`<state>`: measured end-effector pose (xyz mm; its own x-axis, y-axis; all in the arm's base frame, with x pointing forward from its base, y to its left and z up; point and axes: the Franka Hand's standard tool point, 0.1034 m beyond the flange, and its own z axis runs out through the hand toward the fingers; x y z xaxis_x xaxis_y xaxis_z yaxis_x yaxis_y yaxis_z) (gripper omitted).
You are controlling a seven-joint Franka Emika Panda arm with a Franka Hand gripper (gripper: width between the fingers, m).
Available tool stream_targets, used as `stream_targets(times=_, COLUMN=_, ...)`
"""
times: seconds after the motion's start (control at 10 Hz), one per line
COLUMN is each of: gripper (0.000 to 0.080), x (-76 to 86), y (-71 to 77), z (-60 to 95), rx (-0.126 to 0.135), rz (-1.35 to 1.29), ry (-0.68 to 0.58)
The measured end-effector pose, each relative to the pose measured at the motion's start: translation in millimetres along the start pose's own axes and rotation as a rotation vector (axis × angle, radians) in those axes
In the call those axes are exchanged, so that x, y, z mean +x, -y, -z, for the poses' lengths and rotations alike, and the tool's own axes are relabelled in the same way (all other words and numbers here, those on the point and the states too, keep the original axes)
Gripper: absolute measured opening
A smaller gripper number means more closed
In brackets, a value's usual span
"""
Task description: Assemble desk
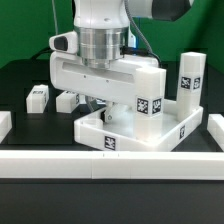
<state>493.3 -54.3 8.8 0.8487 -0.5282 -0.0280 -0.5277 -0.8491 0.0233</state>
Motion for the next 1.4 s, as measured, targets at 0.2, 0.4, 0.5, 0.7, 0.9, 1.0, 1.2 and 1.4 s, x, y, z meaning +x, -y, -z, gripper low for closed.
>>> stream_targets(times=0.2, gripper=0.0072, x=0.8, y=1.7, z=0.7, rx=-0.006, rz=0.144, ry=0.0)
stream_targets(times=0.4, gripper=0.0069, x=6.0, y=15.2, z=3.7, rx=-0.029, rz=0.344, ry=-0.015)
stream_targets(times=0.5, gripper=0.0069, x=6.7, y=17.3, z=3.5, rx=-0.031, rz=0.395, ry=-0.016)
stream_targets(times=0.7, gripper=0.0069, x=7.2, y=15.8, z=3.3, rx=-0.032, rz=0.5, ry=-0.014)
stream_targets(times=0.9, gripper=0.0069, x=7.1, y=14.6, z=3.0, rx=-0.034, rz=0.601, ry=-0.011)
stream_targets(times=1.0, gripper=0.0069, x=7.3, y=14.3, z=2.8, rx=-0.038, rz=0.664, ry=-0.01)
stream_targets(times=1.2, gripper=0.0069, x=12.2, y=18.4, z=2.9, rx=-0.065, rz=0.856, ry=-0.01)
stream_targets(times=1.4, gripper=0.0069, x=15.8, y=20.7, z=4.1, rx=-0.086, rz=1.051, ry=-0.007)
